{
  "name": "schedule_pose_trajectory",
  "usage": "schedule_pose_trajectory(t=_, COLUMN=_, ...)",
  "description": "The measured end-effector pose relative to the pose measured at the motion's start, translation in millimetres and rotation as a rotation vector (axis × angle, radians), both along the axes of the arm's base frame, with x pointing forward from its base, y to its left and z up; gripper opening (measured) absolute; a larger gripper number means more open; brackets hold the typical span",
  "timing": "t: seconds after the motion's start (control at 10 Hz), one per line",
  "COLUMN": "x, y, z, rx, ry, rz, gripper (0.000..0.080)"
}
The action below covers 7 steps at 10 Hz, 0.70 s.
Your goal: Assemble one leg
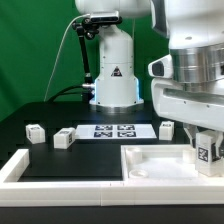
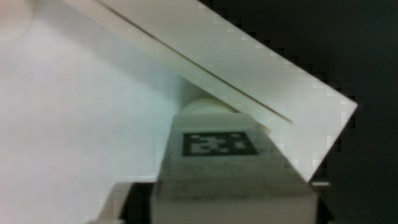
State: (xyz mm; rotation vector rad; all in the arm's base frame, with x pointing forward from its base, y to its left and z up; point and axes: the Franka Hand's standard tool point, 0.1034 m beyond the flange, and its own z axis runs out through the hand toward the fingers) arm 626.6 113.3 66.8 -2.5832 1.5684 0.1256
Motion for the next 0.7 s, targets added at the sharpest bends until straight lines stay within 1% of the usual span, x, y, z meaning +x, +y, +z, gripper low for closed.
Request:
schedule_pose_trajectory(t=0.1, x=-0.4, y=-0.2, z=1.5, rx=-0.005, ry=0.021, rz=-0.156, gripper=0.0288)
schedule_pose_trajectory(t=0.3, x=-0.6, y=0.4, z=0.5, rx=0.009, ry=0.045, rz=-0.308, gripper=0.0290)
schedule_pose_trajectory(t=0.4, x=-0.9, y=-0.3, z=-1.5, rx=0.013, ry=0.049, rz=-0.318, gripper=0.0290)
schedule_pose_trajectory(t=0.6, x=-0.8, y=0.8, z=-1.4, rx=0.021, ry=0.069, rz=-0.414, gripper=0.0290)
schedule_pose_trajectory(t=0.7, x=-1.0, y=1.1, z=-1.5, rx=0.022, ry=0.066, rz=-0.395, gripper=0.0290)
